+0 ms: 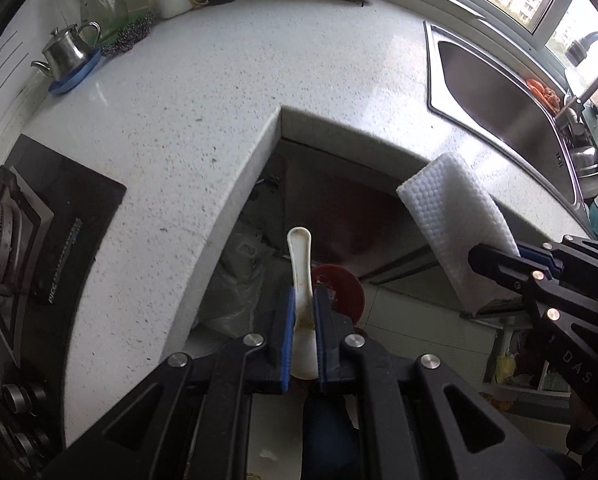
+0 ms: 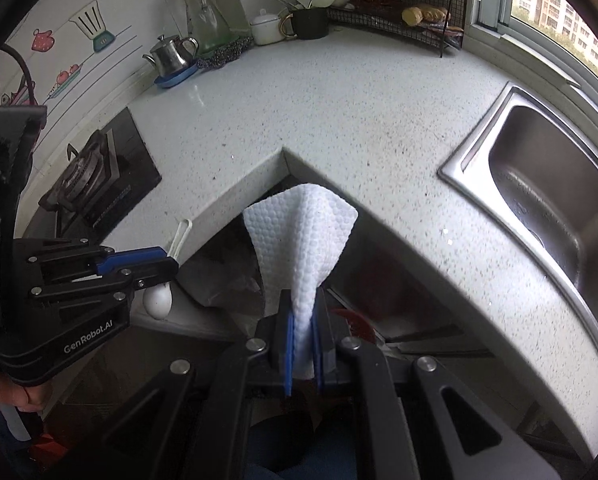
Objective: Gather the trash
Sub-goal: 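Carry the cloth and spoon down over the red bin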
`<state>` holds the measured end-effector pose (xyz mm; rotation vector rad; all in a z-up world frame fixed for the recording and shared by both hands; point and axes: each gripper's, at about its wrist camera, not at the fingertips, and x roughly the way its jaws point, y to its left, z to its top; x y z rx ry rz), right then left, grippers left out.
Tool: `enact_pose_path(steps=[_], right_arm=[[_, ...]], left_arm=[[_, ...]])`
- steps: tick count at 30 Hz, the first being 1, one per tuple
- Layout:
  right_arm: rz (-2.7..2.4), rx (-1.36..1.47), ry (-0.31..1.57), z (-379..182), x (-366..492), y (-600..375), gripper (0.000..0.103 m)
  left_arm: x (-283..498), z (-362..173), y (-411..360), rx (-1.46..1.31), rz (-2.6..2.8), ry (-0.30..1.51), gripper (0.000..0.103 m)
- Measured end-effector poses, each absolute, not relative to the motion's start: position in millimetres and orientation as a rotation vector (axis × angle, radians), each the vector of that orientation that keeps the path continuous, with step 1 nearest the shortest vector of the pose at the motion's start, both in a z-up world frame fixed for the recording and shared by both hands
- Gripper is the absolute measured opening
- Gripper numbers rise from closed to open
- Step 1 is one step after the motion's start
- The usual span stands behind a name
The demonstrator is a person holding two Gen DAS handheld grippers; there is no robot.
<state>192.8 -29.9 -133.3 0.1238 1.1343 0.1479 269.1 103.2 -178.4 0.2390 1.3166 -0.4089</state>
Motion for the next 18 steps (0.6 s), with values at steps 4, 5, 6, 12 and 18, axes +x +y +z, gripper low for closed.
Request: enact_pose_path(steps=[4, 5, 6, 12, 18], right_arm=[[0.135, 0.130, 1.173, -154.8, 187.5, -33.6, 0.007], [0.131, 0.133, 1.182, -161.3, 186.7, -35.2, 0.007], [0.126, 0.136, 1.191, -168.0, 185.7, -36.6, 0.007], [0.100, 0.145, 1.257, -223.6, 187.1, -48.9, 0.007], [0.065, 0.152, 1.305, -296.4, 197.9, -68.6, 0.007]], left_arm=[[256.8, -205.1, 97.9, 0.243, -0.430, 1.363, 0.008], [255.5, -212.8, 95.8, 0.246, -0.436, 1.373, 0.008], [252.8, -221.8, 93.4, 0.251, -0.441, 1.385, 0.008], [240.9, -284.4, 75.7, 0.268, -0.464, 1.448, 0.008], [240.4, -369.1, 64.1, 0.254, -0.503, 1.482, 0.008]])
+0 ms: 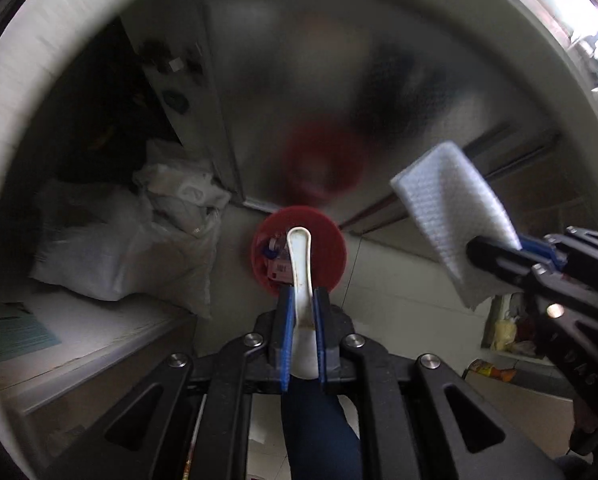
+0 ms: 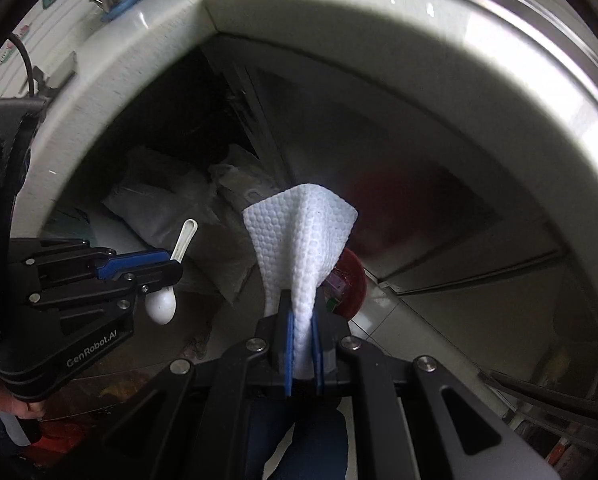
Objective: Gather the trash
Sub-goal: 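Carry the cloth and spoon down over the red bin, then open both tools to drop the spoon and cloth into the bin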
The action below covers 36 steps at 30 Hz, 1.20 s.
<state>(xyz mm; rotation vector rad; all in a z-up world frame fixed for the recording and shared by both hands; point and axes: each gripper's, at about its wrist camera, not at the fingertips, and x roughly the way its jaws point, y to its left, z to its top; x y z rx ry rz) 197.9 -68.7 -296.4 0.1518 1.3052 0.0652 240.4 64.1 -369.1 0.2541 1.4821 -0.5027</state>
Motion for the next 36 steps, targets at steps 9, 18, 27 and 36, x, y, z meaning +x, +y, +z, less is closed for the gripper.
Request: enact_pose_path(steps=[9, 18, 27, 36], right_arm=[[0.042, 0.167, 1.353, -417.0, 221.0, -89.1, 0.007], [0.045, 0.170, 1.396, -492.8, 228.7, -85.0, 0.007], [0.085, 0.158, 1.405, -485.5, 217.8, -82.7, 0.007], [0.168, 0.093, 1.423, -497.9, 224.9, -75.9, 0.007]], left_arm=[[242.2, -502.3, 55.8, 0.192, -0.569, 1.535, 0.009], [247.4, -568.8, 47.5, 0.134, -0.552, 1.547, 0.038], [241.2, -554.6, 47.9, 0.217, -0.539, 1.547, 0.064], [247.0, -558.1, 76.9, 0.154, -0.400, 1.538, 0.073]])
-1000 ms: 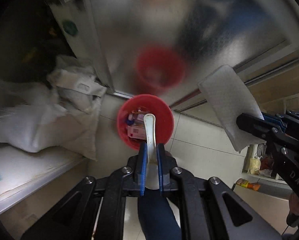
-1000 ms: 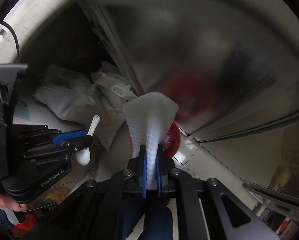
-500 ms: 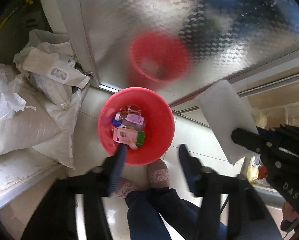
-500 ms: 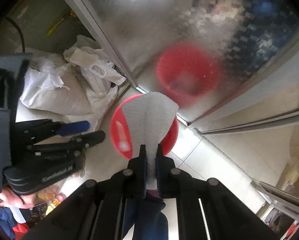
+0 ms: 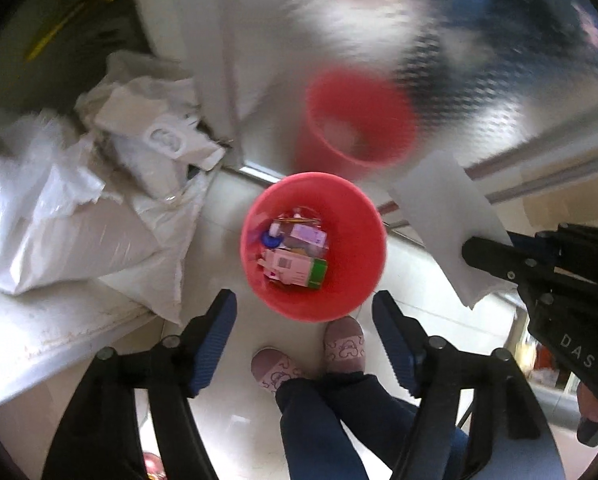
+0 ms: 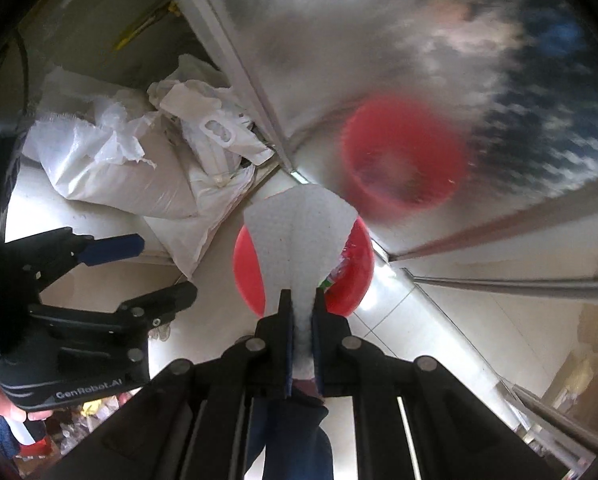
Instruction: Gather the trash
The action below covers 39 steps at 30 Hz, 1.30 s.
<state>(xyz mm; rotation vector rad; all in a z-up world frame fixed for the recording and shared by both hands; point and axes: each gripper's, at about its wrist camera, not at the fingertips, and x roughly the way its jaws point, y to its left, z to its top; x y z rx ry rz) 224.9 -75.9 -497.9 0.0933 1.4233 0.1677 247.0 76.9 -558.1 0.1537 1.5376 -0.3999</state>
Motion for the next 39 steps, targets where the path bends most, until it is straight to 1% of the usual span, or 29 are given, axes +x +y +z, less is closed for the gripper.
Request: enact_pose_path(steps=[1, 3, 6, 9, 11, 13, 14, 15, 18, 21, 23, 24, 29, 34, 36, 39], right_arm=[[0.178, 0.085, 1.428, -502.4, 226.6, -74.0, 0.007], [0.196, 0.073, 1.435, -507.6, 228.1, -72.3, 0.007], [0.218, 0.025, 1.448, -523.7, 229.6, -67.1, 0.007], [0.236, 0.008, 1.453, -538.7, 230.7, -63.3, 0.007], [0.232, -0.005, 1.457, -546.1, 231.8, -60.2, 0.008], [0.220, -0.032, 1.459, -550.3, 231.9, -56.4, 0.025], [0.212, -0.048, 1.450, -550.1, 231.3, -54.9, 0.048], [0.209, -0.050, 1.439, -548.6, 230.0, -54.3, 0.065], [0.213, -0.037, 1.431, -542.1, 224.1, -53.5, 0.076], [0.191, -0.027, 1.426, -526.5, 213.5, -56.2, 0.081], [0.173, -0.019, 1.401, -507.7, 202.4, -57.0, 0.086], [0.160, -0.021, 1.386, -497.9, 196.7, -56.6, 0.086], [0.098, -0.003, 1.313, -429.2, 164.0, -56.9, 0.089], [0.055, 0.001, 1.203, -334.7, 127.5, -48.6, 0.095], [0.038, -0.003, 1.148, -296.8, 113.5, -42.5, 0.100], [0.031, 0.030, 1.084, -243.8, 96.7, -39.0, 0.102]], left_arm=[[248.0, -560.4, 81.7, 0.129, -0.385, 1.541, 0.079], [248.9, -566.1, 89.9, 0.084, -0.362, 1.539, 0.084], [248.6, -576.0, 96.8, 0.089, -0.326, 1.523, 0.089], [247.2, -582.6, 100.2, 0.086, -0.312, 1.521, 0.092], [246.1, -584.9, 102.8, 0.087, -0.306, 1.528, 0.092], [244.4, -586.0, 106.2, 0.083, -0.291, 1.529, 0.093], [243.3, -586.5, 107.7, 0.081, -0.290, 1.533, 0.093], [242.0, -585.4, 109.5, 0.083, -0.287, 1.534, 0.093], [237.3, -578.8, 115.3, 0.084, -0.274, 1.525, 0.093], [230.4, -562.0, 116.8, 0.088, -0.291, 1.511, 0.095], [224.3, -542.8, 116.4, 0.086, -0.324, 1.489, 0.101], [220.5, -529.8, 116.2, 0.078, -0.350, 1.471, 0.103], [200.6, -455.1, 117.7, 0.104, -0.404, 1.406, 0.103], [178.2, -352.7, 125.3, 0.152, -0.415, 1.304, 0.103], [170.4, -311.7, 131.2, 0.159, -0.409, 1.265, 0.103], [159.1, -254.9, 139.6, 0.152, -0.411, 1.207, 0.103]])
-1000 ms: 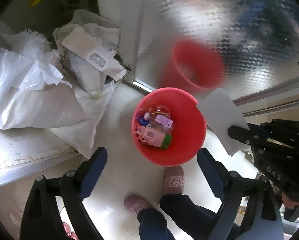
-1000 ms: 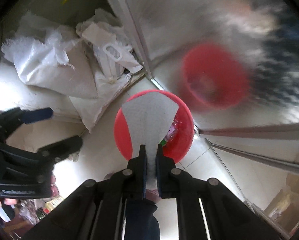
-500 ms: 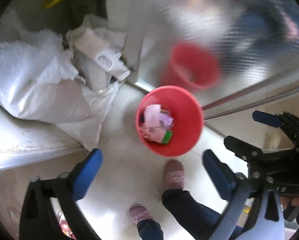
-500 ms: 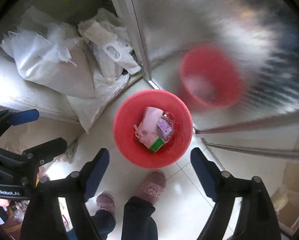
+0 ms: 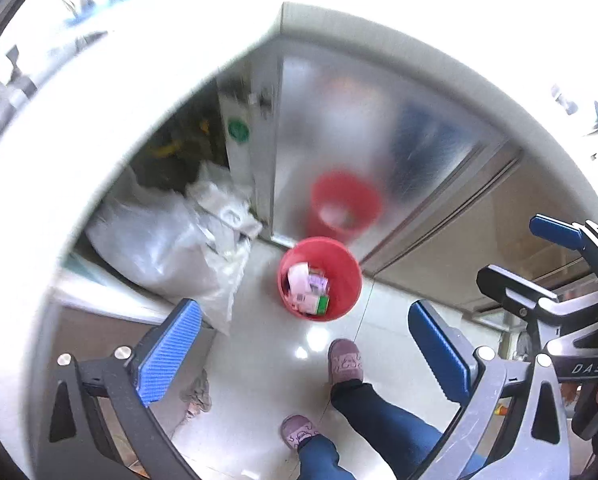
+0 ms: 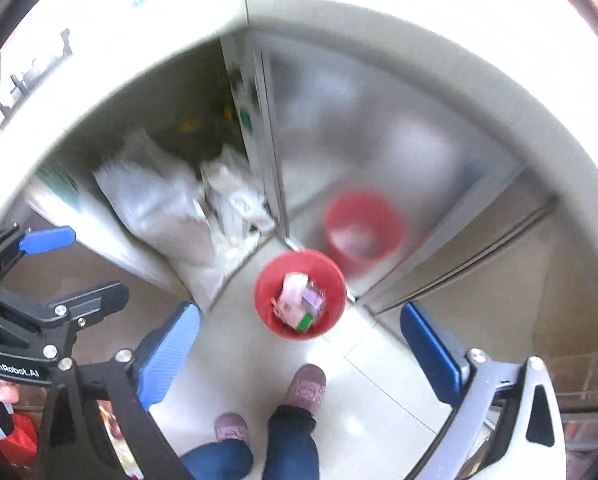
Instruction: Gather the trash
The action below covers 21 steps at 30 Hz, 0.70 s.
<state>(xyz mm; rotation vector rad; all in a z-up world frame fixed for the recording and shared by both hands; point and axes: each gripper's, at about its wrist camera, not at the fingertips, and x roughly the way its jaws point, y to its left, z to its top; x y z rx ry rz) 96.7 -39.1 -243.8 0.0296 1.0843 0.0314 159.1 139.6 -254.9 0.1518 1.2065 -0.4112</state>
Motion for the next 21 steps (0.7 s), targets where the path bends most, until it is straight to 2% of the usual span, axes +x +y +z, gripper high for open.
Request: enact_pose_path(steps=[4, 12, 21], right_arm=[[0.032, 0.022, 0.984, -177.3, 76.5, -30.9, 0.102], [0.043, 0.020, 0.815, -78.9, 46.2, -22.8, 0.102], [0.021, 0.031, 0.700, -27.7, 18.6, -9.3, 0.102]], left_arm=[[143.9, -186.3, 146.2, 0.154, -0.416, 1.116, 0.103], [111.7, -61.9, 158.5, 0.175, -0.411, 0.918, 0.103], [88.0, 3.0, 168.2, 0.170, -0.426, 0.824, 0.103]])
